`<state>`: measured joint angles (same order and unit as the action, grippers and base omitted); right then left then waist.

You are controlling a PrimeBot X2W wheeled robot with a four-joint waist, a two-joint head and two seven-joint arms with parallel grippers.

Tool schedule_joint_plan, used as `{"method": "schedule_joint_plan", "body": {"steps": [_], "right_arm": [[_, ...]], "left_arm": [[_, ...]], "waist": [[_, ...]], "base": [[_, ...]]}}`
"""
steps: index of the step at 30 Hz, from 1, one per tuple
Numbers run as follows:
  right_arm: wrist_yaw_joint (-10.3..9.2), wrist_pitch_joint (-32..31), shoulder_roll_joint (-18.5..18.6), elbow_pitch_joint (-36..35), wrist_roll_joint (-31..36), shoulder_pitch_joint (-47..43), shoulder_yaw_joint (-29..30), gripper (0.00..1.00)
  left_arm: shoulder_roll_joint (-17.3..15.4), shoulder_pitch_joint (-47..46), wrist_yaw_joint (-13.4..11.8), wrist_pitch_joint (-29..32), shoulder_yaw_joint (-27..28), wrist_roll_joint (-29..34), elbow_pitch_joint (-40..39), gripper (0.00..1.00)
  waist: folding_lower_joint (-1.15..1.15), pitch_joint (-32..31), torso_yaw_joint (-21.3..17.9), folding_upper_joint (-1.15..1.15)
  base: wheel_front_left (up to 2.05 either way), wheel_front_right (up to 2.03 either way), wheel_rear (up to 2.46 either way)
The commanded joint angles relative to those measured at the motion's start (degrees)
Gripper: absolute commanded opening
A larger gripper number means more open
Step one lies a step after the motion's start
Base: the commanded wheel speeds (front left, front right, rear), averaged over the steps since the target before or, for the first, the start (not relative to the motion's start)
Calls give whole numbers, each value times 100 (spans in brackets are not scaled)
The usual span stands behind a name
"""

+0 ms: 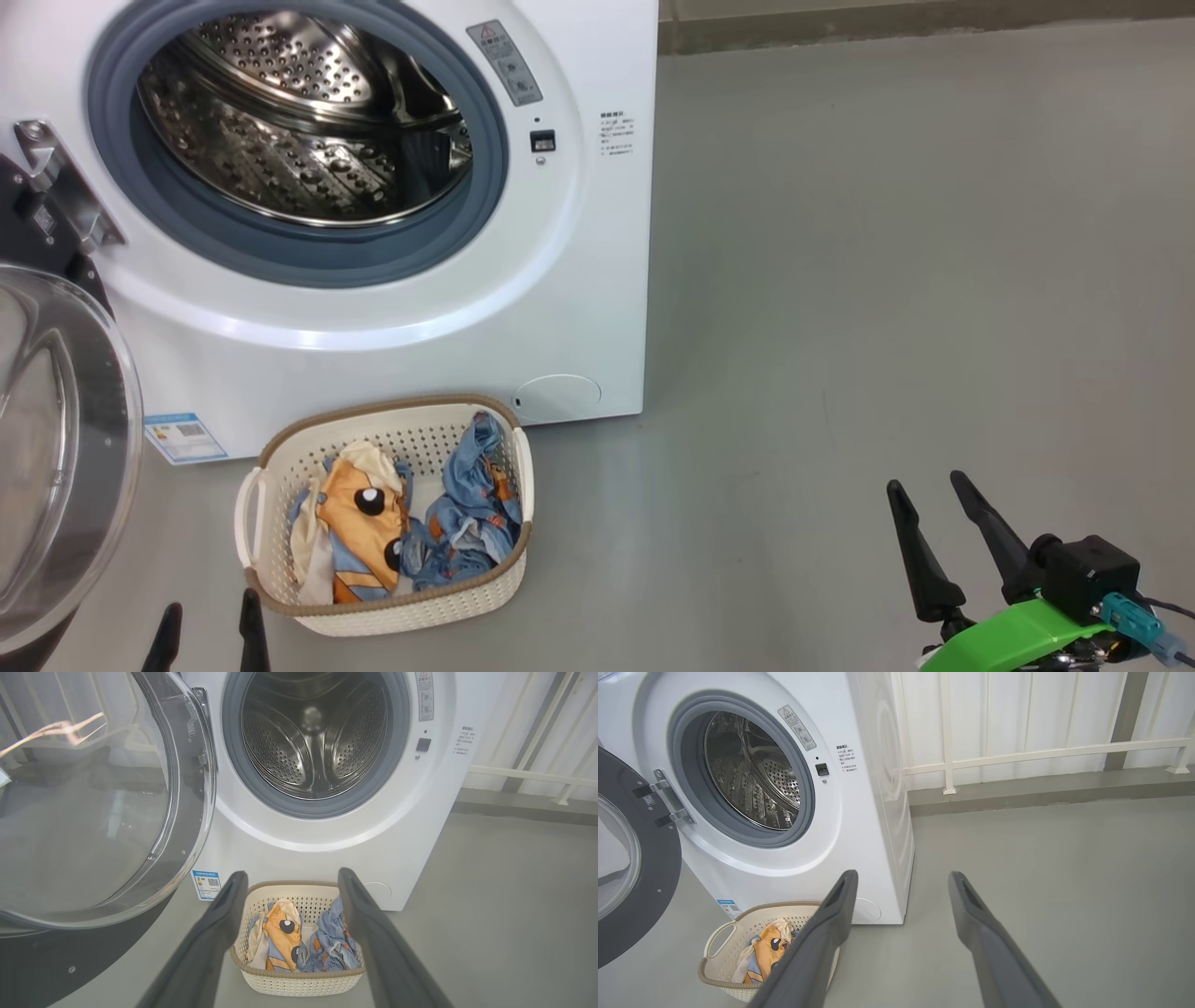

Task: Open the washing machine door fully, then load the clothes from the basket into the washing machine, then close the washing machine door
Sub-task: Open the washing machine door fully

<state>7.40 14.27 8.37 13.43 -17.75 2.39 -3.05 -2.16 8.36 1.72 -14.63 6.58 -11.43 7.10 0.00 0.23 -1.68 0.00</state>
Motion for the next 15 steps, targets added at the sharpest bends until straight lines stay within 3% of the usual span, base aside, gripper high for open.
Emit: {"method": "schedule_joint_plan", "body": {"steps": [1,15], "right_arm": [[9,72,26,-197,56,43,-101,100],[9,73,-2,-257,159,-9,-30,100]], "left_arm": [[-75,-81,-34,-37,161,-41,-147,100],[-104,-95,-16,-37,184,-99,-121,100]], "waist": [[0,-16,-1,0],[0,-29,135,0]], "base": [[0,0,0],[0,0,0]]}}
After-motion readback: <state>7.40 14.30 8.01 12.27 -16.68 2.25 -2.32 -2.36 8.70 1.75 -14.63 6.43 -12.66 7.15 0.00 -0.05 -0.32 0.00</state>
